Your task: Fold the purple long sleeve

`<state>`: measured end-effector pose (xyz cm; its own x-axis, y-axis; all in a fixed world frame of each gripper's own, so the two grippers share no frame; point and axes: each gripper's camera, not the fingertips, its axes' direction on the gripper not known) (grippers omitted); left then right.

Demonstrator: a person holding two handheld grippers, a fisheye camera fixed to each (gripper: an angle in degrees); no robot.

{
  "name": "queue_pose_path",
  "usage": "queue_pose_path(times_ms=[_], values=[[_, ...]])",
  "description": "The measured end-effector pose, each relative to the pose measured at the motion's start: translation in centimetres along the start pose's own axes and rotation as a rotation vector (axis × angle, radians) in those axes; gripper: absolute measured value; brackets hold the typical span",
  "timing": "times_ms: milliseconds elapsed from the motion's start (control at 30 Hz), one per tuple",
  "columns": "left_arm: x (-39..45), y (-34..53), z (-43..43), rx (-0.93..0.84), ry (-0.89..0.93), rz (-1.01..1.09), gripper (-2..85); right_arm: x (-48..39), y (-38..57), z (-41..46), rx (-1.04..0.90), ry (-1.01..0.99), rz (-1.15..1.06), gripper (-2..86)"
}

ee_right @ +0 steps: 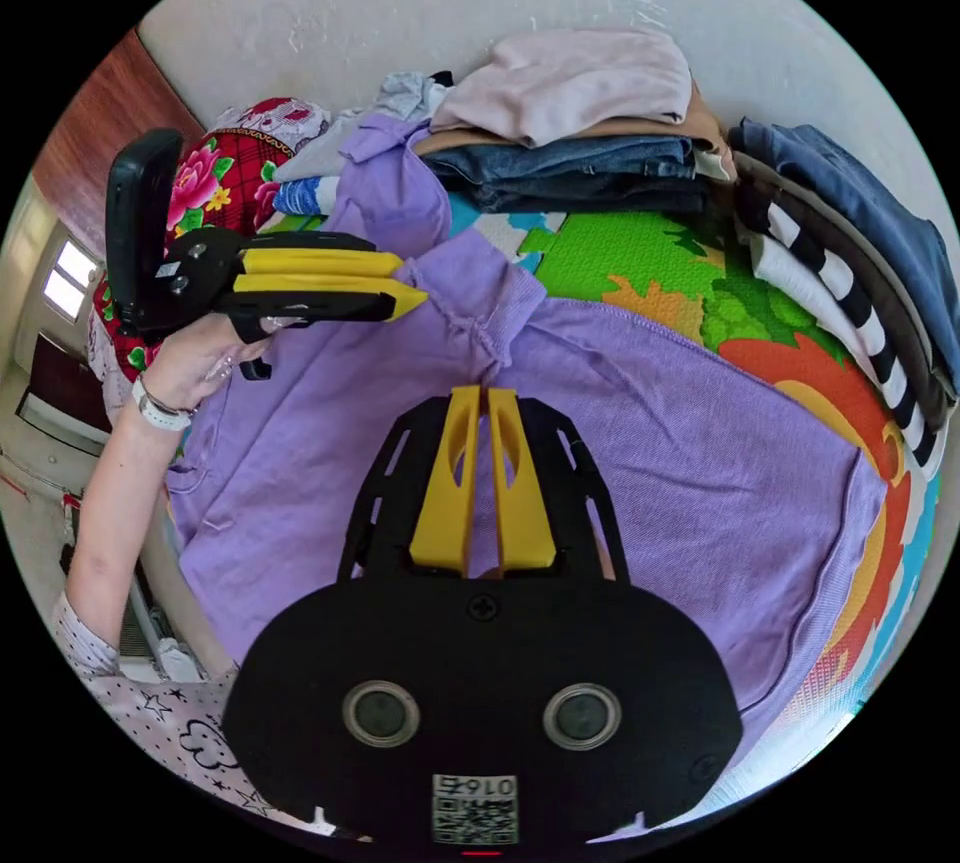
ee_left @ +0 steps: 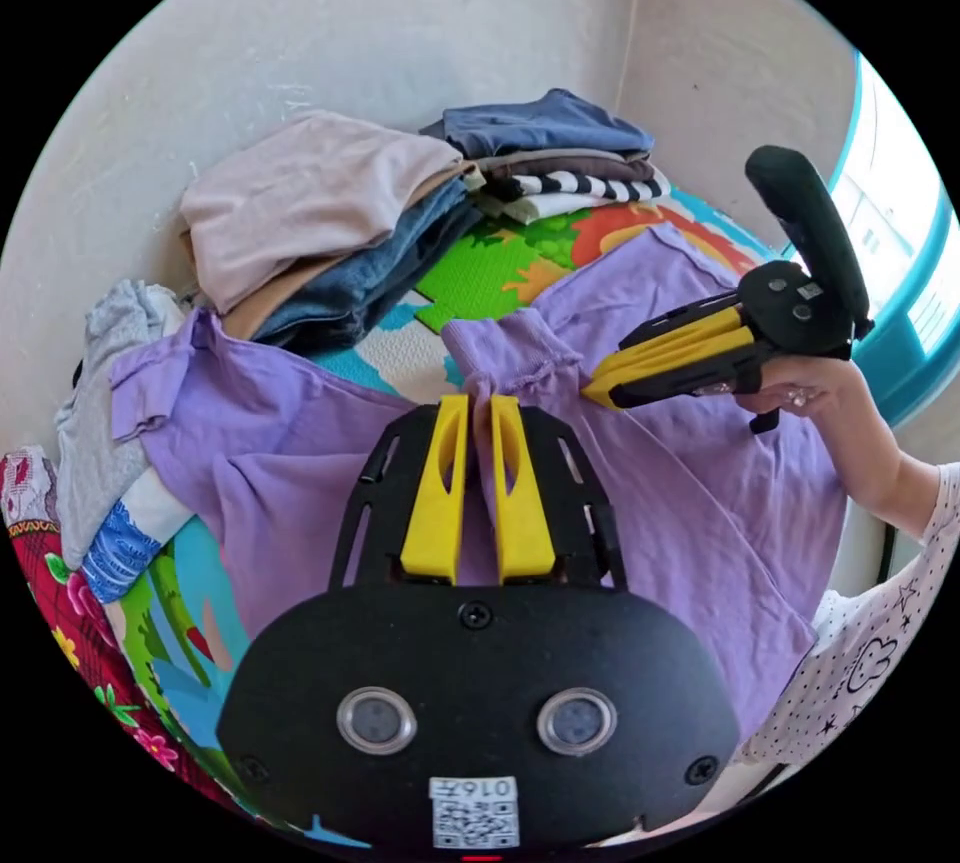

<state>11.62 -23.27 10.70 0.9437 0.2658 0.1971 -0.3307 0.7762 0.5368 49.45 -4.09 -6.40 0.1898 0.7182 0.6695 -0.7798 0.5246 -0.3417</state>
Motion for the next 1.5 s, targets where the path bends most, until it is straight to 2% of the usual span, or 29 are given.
queue_pose_path(times_ms=[200, 333, 400, 533, 700, 867, 967, 1067, 1233, 1367, 1433, 1500], values=[[-2.6, 3.2, -3.4, 0.099, 0.068, -0.083, 5.3, 0.7, 2.9, -1.0, 0.043, 0.011, 0.039, 5.6], [-4.8, 7.7, -9.8, 0.142, -0.014, -0.193, 5.4, 0.0, 9.3, -5.7, 0.171, -0.051, 0.036, 3.9], [-4.3, 11.5, -12.8, 0.170, 0.038, -0.201, 5.4, -1.5, 13.9, -7.9, 0.240, -0.123, -0.037, 3.5], [0.4, 23.1, -16.7, 0.137, 0.330, -0.118, 7.4, -6.4, 26.6, -10.2, 0.363, -0.298, -0.264, 4.7], [6.6, 36.6, -18.6, 0.061, 0.444, -0.133, 7.9, -12.9, 37.1, -7.9, 0.291, -0.339, -0.414, 8.1], [11.2, 45.8, -20.8, 0.110, 0.334, -0.193, 9.6, -17.7, 41.6, -4.4, 0.225, -0.288, -0.360, 9.4], [11.2, 49.9, -22.5, 0.223, 0.386, -0.293, 10.1, -18.8, 42.3, -3.2, 0.216, -0.228, -0.330, 9.4], [11.4, 53.0, -24.3, 0.283, 0.343, -0.318, 10.4, -19.0, 42.9, -2.6, 0.199, -0.235, -0.332, 9.2], [11.6, 53.9, -24.5, 0.207, 0.231, -0.322, 10.9, -19.0, 43.7, -1.5, 0.154, -0.257, -0.331, 7.1], [11.8, 52.4, -22.2, 0.122, 0.161, -0.283, 10.4, -19.5, 45.0, -1.3, 0.191, -0.287, -0.308, 3.7], [11.6, 51.8, -21.3, 0.081, 0.118, -0.284, 7.6, -19.7, 45.5, -1.2, 0.198, -0.293, -0.295, 2.3], [11.6, 51.4, -21.1, 0.059, 0.082, -0.278, 0.7, -20.0, 46.3, -1.1, 0.201, -0.278, -0.304, 1.4]])
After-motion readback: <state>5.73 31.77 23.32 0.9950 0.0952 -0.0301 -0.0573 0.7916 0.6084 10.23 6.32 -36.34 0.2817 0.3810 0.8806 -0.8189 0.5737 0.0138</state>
